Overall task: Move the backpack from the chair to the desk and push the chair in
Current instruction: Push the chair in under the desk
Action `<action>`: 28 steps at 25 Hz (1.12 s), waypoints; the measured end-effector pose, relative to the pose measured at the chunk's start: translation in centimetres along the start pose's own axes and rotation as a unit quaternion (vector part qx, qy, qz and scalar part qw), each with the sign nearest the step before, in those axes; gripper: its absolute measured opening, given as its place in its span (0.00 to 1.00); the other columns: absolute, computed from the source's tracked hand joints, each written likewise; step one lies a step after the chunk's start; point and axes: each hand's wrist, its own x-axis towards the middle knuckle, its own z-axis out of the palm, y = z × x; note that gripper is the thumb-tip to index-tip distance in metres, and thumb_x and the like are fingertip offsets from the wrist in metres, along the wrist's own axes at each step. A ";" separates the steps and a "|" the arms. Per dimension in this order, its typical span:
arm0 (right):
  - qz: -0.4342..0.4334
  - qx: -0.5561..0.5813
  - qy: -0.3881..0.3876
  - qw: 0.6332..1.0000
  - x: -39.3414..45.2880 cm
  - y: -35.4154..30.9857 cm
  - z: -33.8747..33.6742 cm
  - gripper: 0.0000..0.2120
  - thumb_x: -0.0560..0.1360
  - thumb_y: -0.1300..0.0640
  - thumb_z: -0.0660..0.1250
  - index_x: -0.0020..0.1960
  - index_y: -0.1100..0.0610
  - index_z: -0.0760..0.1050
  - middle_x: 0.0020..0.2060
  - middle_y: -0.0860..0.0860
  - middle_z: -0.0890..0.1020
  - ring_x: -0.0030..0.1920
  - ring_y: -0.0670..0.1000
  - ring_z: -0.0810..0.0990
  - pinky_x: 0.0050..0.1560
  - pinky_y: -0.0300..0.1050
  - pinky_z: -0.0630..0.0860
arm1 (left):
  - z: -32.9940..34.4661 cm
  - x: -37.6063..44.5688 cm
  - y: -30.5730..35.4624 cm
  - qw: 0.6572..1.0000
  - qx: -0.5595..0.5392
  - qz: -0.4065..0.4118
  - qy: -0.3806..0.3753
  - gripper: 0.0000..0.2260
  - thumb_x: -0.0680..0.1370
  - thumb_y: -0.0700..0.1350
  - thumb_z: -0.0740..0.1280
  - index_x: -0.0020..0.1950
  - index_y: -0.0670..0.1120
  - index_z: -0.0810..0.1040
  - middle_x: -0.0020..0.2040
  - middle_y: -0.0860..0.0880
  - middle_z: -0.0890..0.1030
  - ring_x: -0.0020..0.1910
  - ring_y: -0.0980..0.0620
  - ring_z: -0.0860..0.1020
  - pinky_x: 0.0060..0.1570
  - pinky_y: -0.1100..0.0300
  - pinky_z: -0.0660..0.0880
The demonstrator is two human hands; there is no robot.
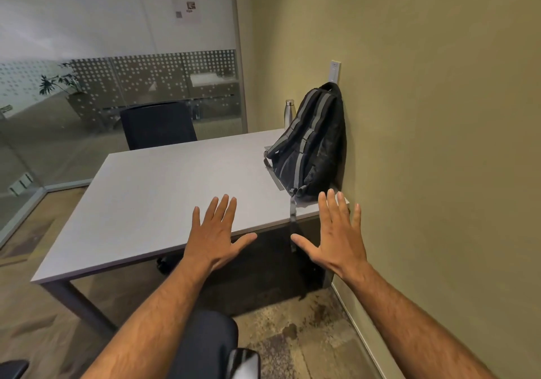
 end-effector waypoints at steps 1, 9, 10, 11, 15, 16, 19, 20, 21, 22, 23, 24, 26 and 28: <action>-0.003 0.003 0.002 1.000 -1.0 -0.6 -0.2 0.59 0.67 0.16 0.33 0.85 0.55 0.40 0.85 0.57 0.43 0.85 0.58 0.40 0.82 0.70 0.40 | -0.1 -1.2 -0.3 1.000 -0.001 0.000 0.000 0.47 0.71 0.79 0.39 0.83 0.52 0.38 0.84 0.48 0.38 0.83 0.46 0.38 0.80 0.36 0.40; -0.045 0.034 0.024 0.998 -9.3 -6.8 -1.1 0.57 0.70 0.17 0.38 0.85 0.56 0.44 0.86 0.56 0.48 0.85 0.58 0.44 0.80 0.69 0.38 | 0.2 -11.7 -3.7 1.000 -0.013 0.004 0.020 0.51 0.68 0.81 0.35 0.84 0.51 0.42 0.85 0.49 0.44 0.83 0.47 0.41 0.81 0.37 0.41; -0.046 0.043 0.021 0.998 -10.4 -7.7 -1.2 0.57 0.70 0.17 0.38 0.85 0.56 0.43 0.86 0.56 0.47 0.85 0.58 0.43 0.80 0.69 0.39 | 0.2 -13.1 -4.3 1.000 -0.010 0.005 0.018 0.52 0.67 0.81 0.34 0.84 0.51 0.42 0.85 0.49 0.44 0.83 0.47 0.42 0.81 0.37 0.42; -0.046 0.052 0.017 0.997 -11.5 -8.8 -1.4 0.57 0.70 0.17 0.37 0.85 0.56 0.42 0.86 0.56 0.47 0.85 0.58 0.43 0.81 0.70 0.40 | 0.2 -14.5 -5.0 1.000 -0.006 0.006 0.016 0.52 0.67 0.81 0.33 0.84 0.51 0.42 0.85 0.49 0.44 0.84 0.47 0.42 0.81 0.37 0.42; -0.058 0.083 0.001 0.995 -15.2 -13.8 -2.4 0.57 0.70 0.17 0.38 0.85 0.55 0.41 0.86 0.55 0.45 0.85 0.57 0.42 0.82 0.70 0.40 | -0.5 -19.6 -8.4 1.000 -0.010 -0.003 0.019 0.50 0.70 0.80 0.37 0.84 0.51 0.44 0.85 0.48 0.48 0.84 0.47 0.45 0.81 0.38 0.44; -0.064 0.091 -0.001 0.994 -16.0 -15.3 -2.7 0.56 0.70 0.17 0.39 0.85 0.55 0.41 0.86 0.54 0.45 0.85 0.56 0.41 0.82 0.69 0.39 | -0.7 -20.8 -9.3 1.000 -0.017 -0.007 0.023 0.50 0.70 0.80 0.38 0.84 0.51 0.45 0.85 0.48 0.49 0.84 0.47 0.47 0.81 0.39 0.45; -0.097 0.122 -0.003 0.988 -18.3 -20.0 -3.5 0.56 0.71 0.18 0.42 0.85 0.55 0.41 0.86 0.54 0.45 0.85 0.55 0.41 0.82 0.69 0.40 | -1.5 -24.6 -12.5 0.999 -0.032 -0.025 0.028 0.49 0.71 0.80 0.41 0.84 0.51 0.46 0.85 0.48 0.51 0.83 0.47 0.50 0.81 0.40 0.46; -0.109 0.133 -0.004 0.985 -19.0 -21.6 -3.6 0.56 0.71 0.18 0.42 0.85 0.55 0.42 0.86 0.54 0.45 0.85 0.55 0.41 0.83 0.69 0.41 | -1.7 -25.8 -13.5 0.998 -0.035 -0.031 0.028 0.49 0.71 0.80 0.42 0.84 0.51 0.47 0.85 0.48 0.51 0.83 0.46 0.50 0.81 0.40 0.46; -0.120 0.140 -0.007 0.983 -19.7 -23.2 -3.8 0.56 0.72 0.18 0.42 0.85 0.56 0.42 0.85 0.54 0.45 0.85 0.55 0.41 0.83 0.69 0.42 | -1.9 -27.1 -14.5 0.998 -0.036 -0.039 0.028 0.49 0.70 0.80 0.42 0.84 0.51 0.47 0.85 0.48 0.52 0.83 0.46 0.51 0.80 0.40 0.46; -0.130 0.145 -0.013 0.981 -20.3 -24.7 -4.0 0.56 0.72 0.18 0.42 0.85 0.55 0.41 0.85 0.54 0.45 0.85 0.55 0.41 0.83 0.69 0.42 | -2.1 -28.3 -15.5 0.998 -0.036 -0.045 0.026 0.49 0.70 0.80 0.41 0.84 0.51 0.47 0.85 0.49 0.52 0.83 0.46 0.51 0.80 0.41 0.46; -0.139 0.147 -0.022 0.979 -21.0 -26.4 -4.1 0.56 0.71 0.18 0.41 0.85 0.55 0.40 0.85 0.53 0.44 0.85 0.54 0.40 0.83 0.68 0.42 | -2.3 -29.6 -16.6 0.998 -0.035 -0.052 0.024 0.49 0.70 0.80 0.41 0.84 0.52 0.47 0.85 0.49 0.52 0.83 0.47 0.51 0.80 0.41 0.46; -0.147 0.150 -0.034 0.977 -21.7 -28.1 -4.2 0.55 0.71 0.18 0.40 0.85 0.54 0.39 0.85 0.53 0.43 0.85 0.54 0.39 0.83 0.68 0.41 | -2.4 -30.8 -17.6 0.997 -0.038 -0.057 0.021 0.49 0.70 0.79 0.41 0.84 0.52 0.47 0.85 0.49 0.52 0.83 0.47 0.51 0.80 0.41 0.46; -0.156 0.161 -0.055 0.973 -23.2 -31.2 -4.4 0.56 0.69 0.17 0.37 0.85 0.52 0.38 0.85 0.51 0.42 0.84 0.52 0.37 0.83 0.66 0.40 | -2.6 -33.1 -19.5 0.997 -0.044 -0.063 0.018 0.48 0.71 0.79 0.42 0.84 0.52 0.48 0.85 0.50 0.52 0.83 0.47 0.51 0.81 0.41 0.47; -0.161 0.169 -0.073 0.970 -24.7 -34.2 -4.4 0.57 0.67 0.16 0.35 0.85 0.51 0.38 0.85 0.50 0.41 0.84 0.51 0.37 0.83 0.64 0.37 | -2.8 -35.3 -21.5 0.997 -0.048 -0.066 0.015 0.46 0.74 0.78 0.45 0.84 0.52 0.48 0.85 0.50 0.52 0.83 0.48 0.51 0.81 0.42 0.47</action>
